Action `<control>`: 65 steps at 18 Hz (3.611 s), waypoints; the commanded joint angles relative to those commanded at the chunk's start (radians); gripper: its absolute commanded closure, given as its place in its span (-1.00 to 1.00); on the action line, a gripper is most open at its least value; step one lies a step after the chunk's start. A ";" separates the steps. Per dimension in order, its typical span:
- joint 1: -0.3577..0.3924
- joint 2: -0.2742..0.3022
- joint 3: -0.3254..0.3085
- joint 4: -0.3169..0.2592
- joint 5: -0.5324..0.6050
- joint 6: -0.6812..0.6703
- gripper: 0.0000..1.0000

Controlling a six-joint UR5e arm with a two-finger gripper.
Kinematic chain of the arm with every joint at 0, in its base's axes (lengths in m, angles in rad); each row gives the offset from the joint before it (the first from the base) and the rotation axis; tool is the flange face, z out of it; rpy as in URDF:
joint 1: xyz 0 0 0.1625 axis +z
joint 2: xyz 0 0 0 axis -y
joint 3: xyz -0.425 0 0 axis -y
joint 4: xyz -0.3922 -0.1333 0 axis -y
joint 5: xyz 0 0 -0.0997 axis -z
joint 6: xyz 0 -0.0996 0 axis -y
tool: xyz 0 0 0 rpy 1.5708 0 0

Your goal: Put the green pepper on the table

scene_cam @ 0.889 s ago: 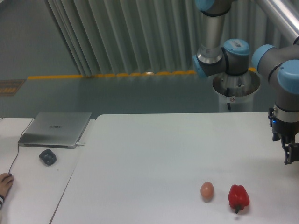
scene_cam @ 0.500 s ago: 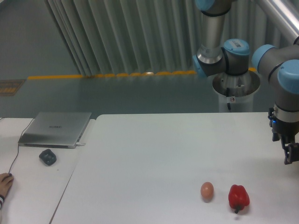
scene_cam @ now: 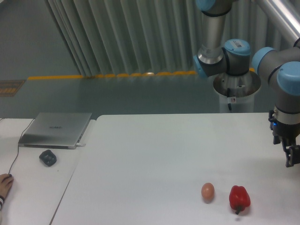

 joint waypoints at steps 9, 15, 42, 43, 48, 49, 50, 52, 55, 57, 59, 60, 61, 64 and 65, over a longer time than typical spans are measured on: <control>0.008 -0.002 0.020 0.023 0.122 0.162 -1.00; 0.035 -0.002 0.018 0.048 0.163 0.264 -1.00; 0.337 -0.041 -0.032 0.067 0.133 0.439 -1.00; 0.339 -0.044 -0.032 0.067 0.133 0.434 -1.00; 0.336 -0.064 -0.021 0.071 0.143 0.407 -1.00; 0.336 -0.066 -0.021 0.071 0.141 0.407 -1.00; 0.336 -0.071 -0.023 0.071 0.137 0.407 -1.00; 0.345 -0.080 -0.021 0.072 0.135 0.408 -1.00; 0.348 -0.083 -0.021 0.074 0.135 0.410 -1.00; 0.348 -0.087 -0.023 0.074 0.133 0.408 -1.00; 0.348 -0.089 -0.023 0.074 0.133 0.407 -1.00; 0.347 -0.090 -0.023 0.074 0.133 0.403 -1.00; 0.347 -0.094 -0.023 0.074 0.133 0.391 -1.00; 0.342 -0.095 -0.026 0.074 0.135 0.373 -1.00; 0.341 -0.097 -0.028 0.074 0.133 0.368 -1.00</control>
